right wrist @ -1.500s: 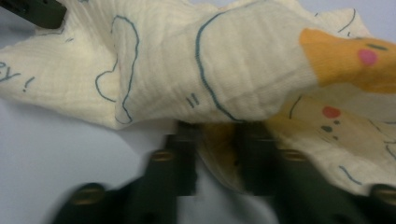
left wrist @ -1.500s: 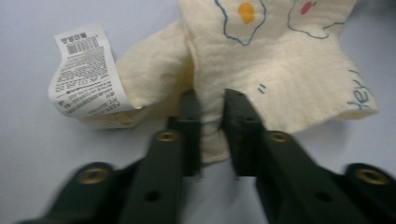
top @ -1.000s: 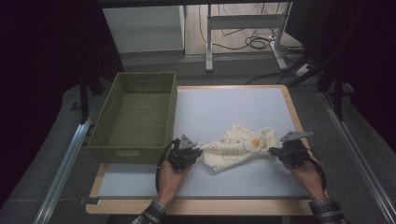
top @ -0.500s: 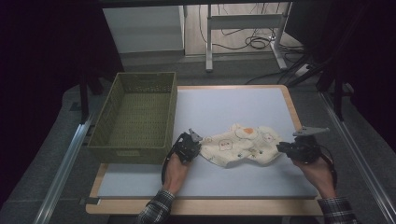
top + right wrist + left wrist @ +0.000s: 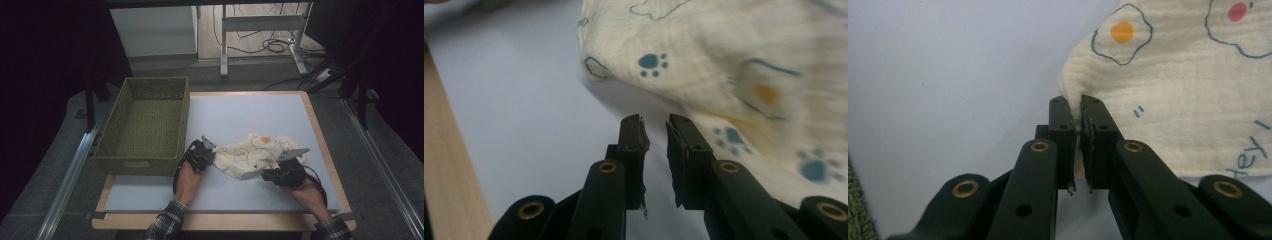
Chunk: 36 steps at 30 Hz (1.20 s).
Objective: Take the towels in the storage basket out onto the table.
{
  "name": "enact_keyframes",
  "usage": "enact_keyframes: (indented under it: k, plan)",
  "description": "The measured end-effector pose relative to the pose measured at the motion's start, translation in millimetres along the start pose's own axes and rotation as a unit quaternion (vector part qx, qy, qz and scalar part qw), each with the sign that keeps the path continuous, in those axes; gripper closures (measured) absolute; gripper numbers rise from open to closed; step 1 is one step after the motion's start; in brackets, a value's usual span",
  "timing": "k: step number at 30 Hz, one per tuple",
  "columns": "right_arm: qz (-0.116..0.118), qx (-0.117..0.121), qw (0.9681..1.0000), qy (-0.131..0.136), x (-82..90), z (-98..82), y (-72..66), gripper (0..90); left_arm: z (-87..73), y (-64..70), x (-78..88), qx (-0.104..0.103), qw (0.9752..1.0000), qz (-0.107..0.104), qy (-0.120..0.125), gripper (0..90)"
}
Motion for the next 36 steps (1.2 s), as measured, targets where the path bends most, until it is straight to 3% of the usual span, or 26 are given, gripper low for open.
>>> enact_keyframes:
  k: [6,8,12,13,14,15,19,22,27,36]
  plan:
    - [-0.035,0.024,0.9991,0.003,-25.0,18.7,6.6,67.0,-0.6,0.2,-0.2,0.001,1.0000,0.001,0.004,84.7]
    - [-0.036,0.026,0.9990,0.001,-32.1,23.5,8.0,64.3,-1.5,-0.5,-0.1,0.002,1.0000,-0.001,0.005,84.7]
    - [-0.050,0.036,0.9981,0.001,-41.1,28.2,9.1,65.0,-2.1,-0.6,0.2,0.001,1.0000,-0.001,0.002,85.0]
    - [-0.057,0.038,0.9976,0.001,-44.0,30.3,9.8,70.7,-2.1,-0.5,0.2,0.000,1.0000,-0.001,0.002,85.2]
    - [-0.067,0.039,0.9970,-0.001,-46.1,32.8,12.1,83.7,-2.0,-0.3,0.1,-0.001,1.0000,0.000,0.002,85.5]
    - [-0.065,0.033,0.9973,-0.001,-46.5,33.4,13.7,87.8,-2.0,-0.3,0.1,0.000,1.0000,0.000,0.002,85.6]
    - [-0.058,0.021,0.9981,-0.006,-44.6,32.9,15.1,89.7,-2.0,-0.2,-0.2,0.006,1.0000,-0.002,0.006,85.5]
    - [-0.038,0.009,0.9991,-0.017,-33.8,24.5,13.9,89.8,-1.9,-0.3,0.0,0.003,1.0000,-0.001,0.003,85.5]
    - [-0.035,0.010,0.9990,-0.025,-16.2,8.7,12.9,89.8,-1.0,0.1,-0.3,0.008,1.0000,-0.002,0.005,85.6]
    - [-0.024,-0.008,0.9994,-0.024,43.6,-32.0,10.6,89.6,0.3,0.4,0.4,0.005,1.0000,0.003,0.000,86.2]
Point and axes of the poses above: each handheld gripper's, and its own axes: x roughly backward along the jaws, z roughly out of its top, y roughly to its right, the point moved 6 cm from there along -x, roughly forward along the jaws, and after that the axes turned 6 degrees about -x, right-handed, at the moved point
